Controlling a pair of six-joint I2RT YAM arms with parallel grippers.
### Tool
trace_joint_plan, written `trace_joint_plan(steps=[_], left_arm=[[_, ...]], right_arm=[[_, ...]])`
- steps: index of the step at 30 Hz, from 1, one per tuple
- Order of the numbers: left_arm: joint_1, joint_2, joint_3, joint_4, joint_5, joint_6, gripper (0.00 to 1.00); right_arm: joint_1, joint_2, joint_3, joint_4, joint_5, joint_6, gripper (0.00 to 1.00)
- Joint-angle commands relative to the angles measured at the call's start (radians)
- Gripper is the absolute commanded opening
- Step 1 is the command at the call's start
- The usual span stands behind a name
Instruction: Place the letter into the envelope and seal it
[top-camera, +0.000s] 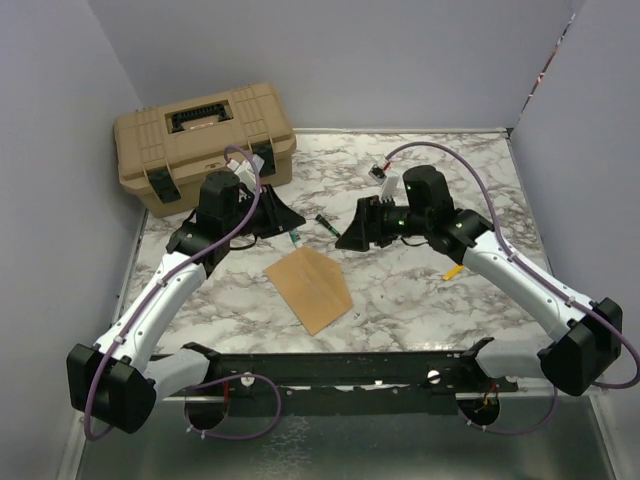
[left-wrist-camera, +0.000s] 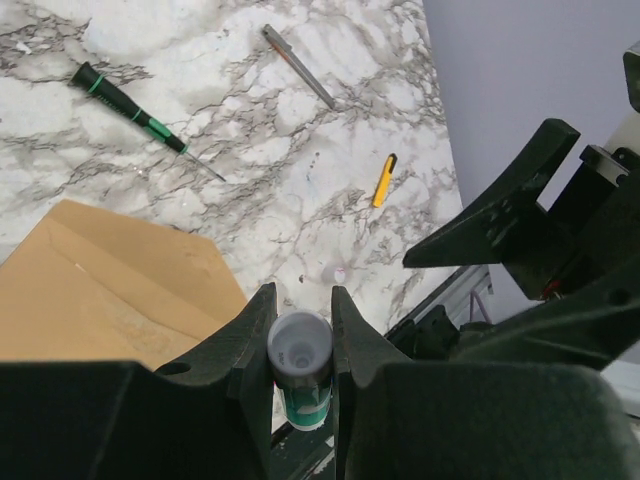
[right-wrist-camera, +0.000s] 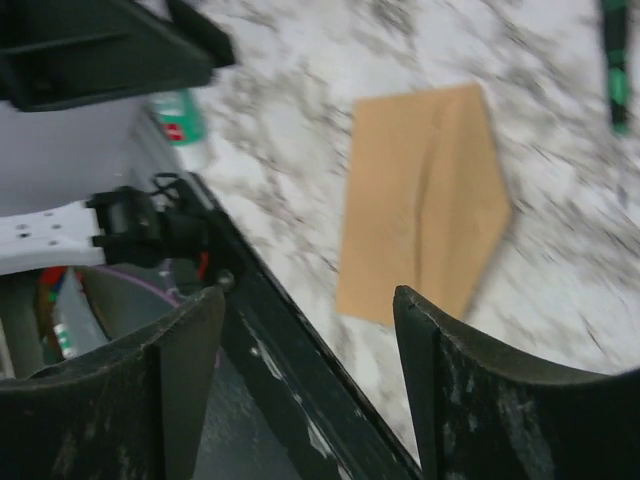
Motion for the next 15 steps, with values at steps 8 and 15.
trace_joint_plan(steps=[8,15], left_arm=[[0.002,0.017,0.063,0.068,0.131,-0.031,0.0],[0.002,0.005,0.066,0.105,0.139,-0.091,0.0]], right_arm=[[0.099,0.024,-0.094,0.69,-0.172,0.203,0.76],[0.122,0.091,-0.06,0.689,-0.204,0.222,0.68]])
